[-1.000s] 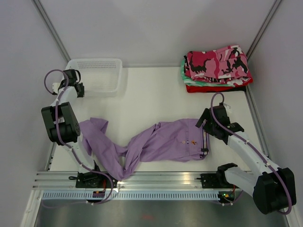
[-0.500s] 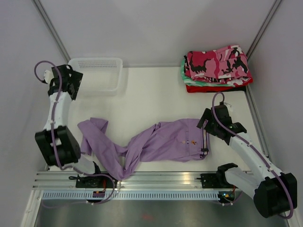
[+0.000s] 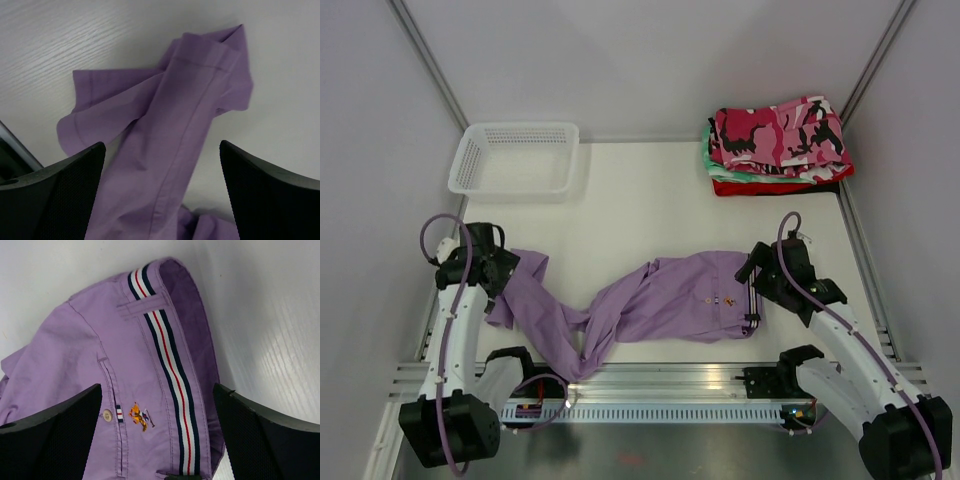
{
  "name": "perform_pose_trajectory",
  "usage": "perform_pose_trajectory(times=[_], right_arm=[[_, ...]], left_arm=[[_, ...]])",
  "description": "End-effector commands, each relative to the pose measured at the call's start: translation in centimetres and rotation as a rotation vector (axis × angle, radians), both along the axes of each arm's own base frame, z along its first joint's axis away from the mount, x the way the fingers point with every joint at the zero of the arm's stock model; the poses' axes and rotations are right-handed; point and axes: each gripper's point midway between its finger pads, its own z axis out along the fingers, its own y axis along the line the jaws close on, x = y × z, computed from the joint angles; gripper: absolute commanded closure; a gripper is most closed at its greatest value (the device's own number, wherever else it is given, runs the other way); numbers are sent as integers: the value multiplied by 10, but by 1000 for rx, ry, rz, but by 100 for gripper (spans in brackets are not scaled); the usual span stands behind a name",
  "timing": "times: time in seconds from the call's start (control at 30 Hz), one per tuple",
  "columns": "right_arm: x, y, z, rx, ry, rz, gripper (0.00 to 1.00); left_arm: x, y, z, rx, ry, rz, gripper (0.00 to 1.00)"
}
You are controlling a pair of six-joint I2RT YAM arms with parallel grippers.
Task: Fold and stack the trousers
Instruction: Flatten the trousers out
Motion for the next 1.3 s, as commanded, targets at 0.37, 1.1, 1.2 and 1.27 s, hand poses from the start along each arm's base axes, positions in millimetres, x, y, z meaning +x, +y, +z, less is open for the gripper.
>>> perform_pose_trajectory(times=[0.37, 1.1, 1.2, 1.27], right_arm=[[-19, 4, -16, 76, 26, -40, 11], [79, -38, 120, -169, -298, -67, 100], [96, -54, 129, -126, -309, -72, 100], [101, -76, 138, -112, -338, -114, 100]], left_arm=[[-7, -55, -64, -60, 177, -272, 48], [30, 57, 141, 288, -247, 185, 98], [23, 79, 145, 275, -249, 316, 98], [18, 91, 151, 285, -264, 372, 98]])
